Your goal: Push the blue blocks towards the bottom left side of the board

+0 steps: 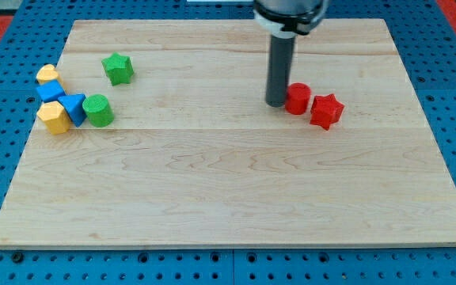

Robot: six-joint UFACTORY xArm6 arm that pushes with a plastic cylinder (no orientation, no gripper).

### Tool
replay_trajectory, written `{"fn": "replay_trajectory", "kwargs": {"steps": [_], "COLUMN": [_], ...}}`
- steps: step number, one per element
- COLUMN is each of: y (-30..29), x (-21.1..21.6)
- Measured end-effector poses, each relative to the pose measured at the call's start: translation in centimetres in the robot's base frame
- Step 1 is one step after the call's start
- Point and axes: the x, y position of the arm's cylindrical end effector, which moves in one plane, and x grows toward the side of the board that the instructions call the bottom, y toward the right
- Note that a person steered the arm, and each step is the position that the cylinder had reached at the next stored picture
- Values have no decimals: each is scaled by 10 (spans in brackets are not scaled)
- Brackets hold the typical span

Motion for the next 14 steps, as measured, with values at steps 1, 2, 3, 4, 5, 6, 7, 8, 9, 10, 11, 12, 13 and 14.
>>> {"fn": "replay_trajectory", "kwargs": {"steps": [1, 2, 3, 4, 5, 6, 7, 8, 9, 10, 11, 12, 13, 14], "y": [11, -36, -95, -138, -159, -184, -175, -209, -237, -246, -299, -298, -301, -339], "x": [3, 5, 7, 7, 17, 47, 27, -10, -27, -46, -46, -79, -108, -106]}}
